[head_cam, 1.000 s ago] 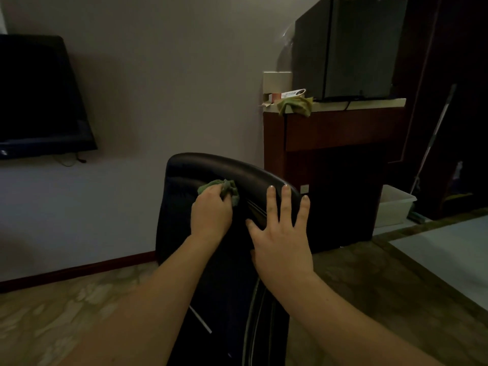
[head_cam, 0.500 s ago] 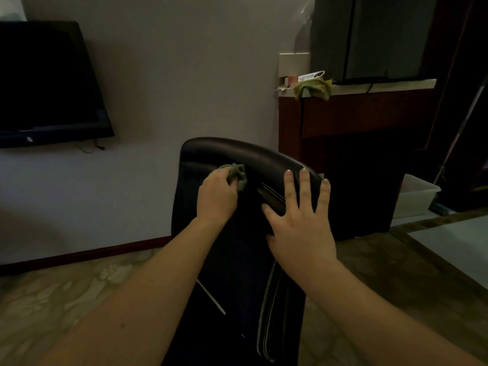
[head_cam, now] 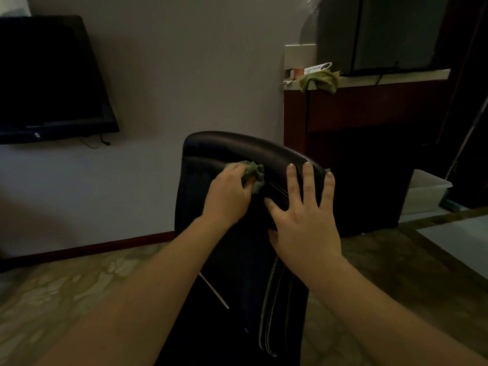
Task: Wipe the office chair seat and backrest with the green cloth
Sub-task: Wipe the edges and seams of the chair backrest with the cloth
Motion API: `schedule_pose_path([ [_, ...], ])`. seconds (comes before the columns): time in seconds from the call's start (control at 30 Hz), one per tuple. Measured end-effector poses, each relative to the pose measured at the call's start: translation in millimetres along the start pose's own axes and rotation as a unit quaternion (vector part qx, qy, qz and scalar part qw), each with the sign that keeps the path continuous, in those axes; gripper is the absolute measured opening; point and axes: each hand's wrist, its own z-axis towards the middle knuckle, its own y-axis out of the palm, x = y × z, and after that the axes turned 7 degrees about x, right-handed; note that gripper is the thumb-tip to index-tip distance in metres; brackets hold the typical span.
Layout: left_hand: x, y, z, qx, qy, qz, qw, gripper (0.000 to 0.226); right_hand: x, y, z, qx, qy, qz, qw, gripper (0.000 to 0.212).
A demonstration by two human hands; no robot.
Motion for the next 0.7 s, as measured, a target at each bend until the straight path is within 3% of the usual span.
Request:
schedule_pose_path([
  [0.1, -1, 3, 12, 0.042, -0.048, -0.006, 0.998, 0.019, -2, -2, -1, 0.003, 0.010, 0.007, 1.000, 0.056],
  [0.37, 13, 15, 2, 0.056, -0.059, 0.008, 0.997, 0.019, 2, 0, -4, -0.006, 0.003, 0.002, 1.000, 0.058],
  [0.53, 21, 13, -19, 0.047, -0.006, -0.009, 0.999, 0.014, 0, -5, -9, -0.002, 0.010, -0.002, 1.000, 0.057],
  [0.7, 8, -8, -7, -0.003, 0.026, 0.017, 1.000, 0.025, -2, -9, -12, 0.010, 0.007, -0.001, 1.000, 0.055],
])
